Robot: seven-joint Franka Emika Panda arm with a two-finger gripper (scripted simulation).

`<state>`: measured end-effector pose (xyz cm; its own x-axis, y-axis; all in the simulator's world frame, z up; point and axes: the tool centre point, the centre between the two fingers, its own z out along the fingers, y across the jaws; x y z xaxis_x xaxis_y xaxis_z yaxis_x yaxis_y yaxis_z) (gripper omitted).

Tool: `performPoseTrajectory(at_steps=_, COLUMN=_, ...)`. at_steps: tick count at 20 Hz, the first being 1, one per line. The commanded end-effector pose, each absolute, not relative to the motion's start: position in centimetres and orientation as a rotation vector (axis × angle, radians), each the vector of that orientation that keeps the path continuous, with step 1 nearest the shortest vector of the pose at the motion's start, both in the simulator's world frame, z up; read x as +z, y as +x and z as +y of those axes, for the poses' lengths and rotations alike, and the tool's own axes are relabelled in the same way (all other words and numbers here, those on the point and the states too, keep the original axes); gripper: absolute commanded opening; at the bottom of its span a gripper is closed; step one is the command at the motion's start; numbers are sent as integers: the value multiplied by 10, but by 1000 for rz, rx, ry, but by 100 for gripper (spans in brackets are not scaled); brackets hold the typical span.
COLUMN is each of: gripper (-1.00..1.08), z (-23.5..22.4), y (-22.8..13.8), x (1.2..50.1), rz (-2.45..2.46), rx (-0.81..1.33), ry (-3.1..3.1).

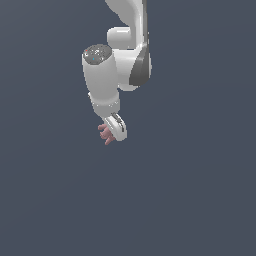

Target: Pick up the object and move it to a goal position.

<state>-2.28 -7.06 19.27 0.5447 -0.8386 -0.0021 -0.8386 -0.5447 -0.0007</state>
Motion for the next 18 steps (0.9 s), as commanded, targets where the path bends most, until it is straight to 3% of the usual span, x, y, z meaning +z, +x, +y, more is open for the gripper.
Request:
performPoseTrajectory(at_steps=1, gripper=-100, z=-79, y=-31, x=220, rz=1498, rx=2, ry=-2759)
performPoseTrajectory(at_steps=10, gripper=-100, z=-103, y=-52, x=296, rz=1500, rx=1, ry=-2760)
performPoseTrajectory(at_steps=18, gripper=-100, z=-113, y=-59, x=329, rz=1499, rx=0, ry=-2761)
